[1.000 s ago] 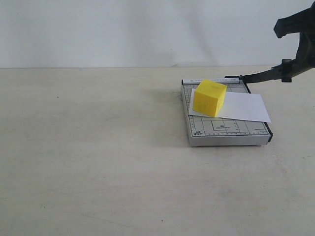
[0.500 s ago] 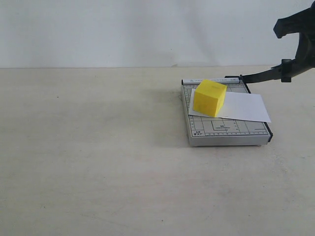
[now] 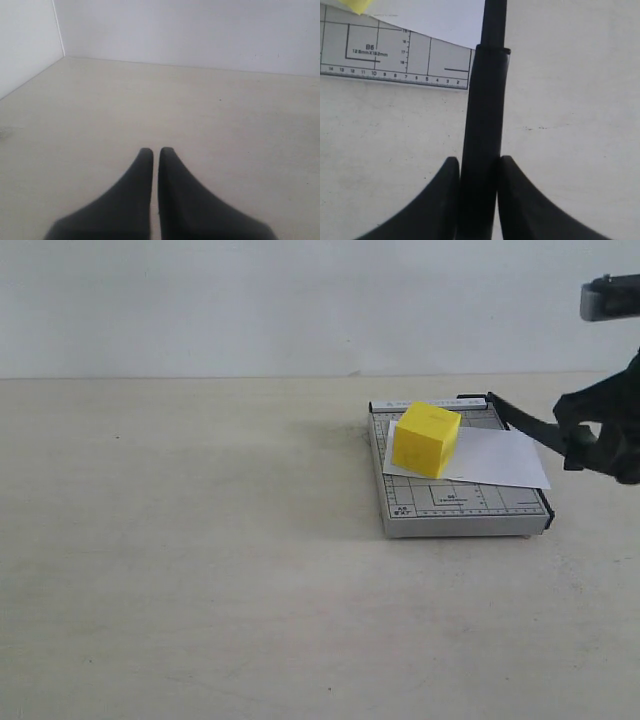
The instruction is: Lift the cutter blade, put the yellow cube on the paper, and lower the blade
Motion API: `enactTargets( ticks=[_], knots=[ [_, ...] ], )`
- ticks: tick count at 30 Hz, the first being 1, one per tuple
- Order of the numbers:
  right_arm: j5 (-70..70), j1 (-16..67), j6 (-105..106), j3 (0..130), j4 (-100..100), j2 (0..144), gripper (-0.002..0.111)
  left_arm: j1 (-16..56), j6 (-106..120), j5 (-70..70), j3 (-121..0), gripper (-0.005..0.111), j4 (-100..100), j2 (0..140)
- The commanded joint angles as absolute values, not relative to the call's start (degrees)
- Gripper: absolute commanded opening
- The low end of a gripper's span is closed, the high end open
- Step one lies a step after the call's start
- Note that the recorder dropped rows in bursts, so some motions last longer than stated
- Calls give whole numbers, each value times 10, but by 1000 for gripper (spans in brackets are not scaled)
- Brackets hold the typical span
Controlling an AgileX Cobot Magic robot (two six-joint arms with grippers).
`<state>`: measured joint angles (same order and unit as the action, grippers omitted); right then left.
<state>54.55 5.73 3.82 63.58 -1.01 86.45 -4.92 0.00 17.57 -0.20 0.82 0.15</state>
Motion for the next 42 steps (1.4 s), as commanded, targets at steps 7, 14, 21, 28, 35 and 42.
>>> enactTargets(
  ticks=[7,14,21,28,35,42],
  knots=[
    [417,57,51,436,-59,864,23,-51,5,166,0,4,6,0],
    [321,57,53,355,-59,865,23,-51,5,166,0,4,6,0],
    [274,57,57,326,-59,865,23,-51,5,165,0,4,6,0],
    [295,57,81,374,-74,821,29,-51,5,165,0,4,6,0],
    [344,57,86,433,-70,812,67,-51,5,165,0,4,6,0],
    [353,57,97,441,-70,812,55,-51,5,165,0,4,6,0]
  ],
)
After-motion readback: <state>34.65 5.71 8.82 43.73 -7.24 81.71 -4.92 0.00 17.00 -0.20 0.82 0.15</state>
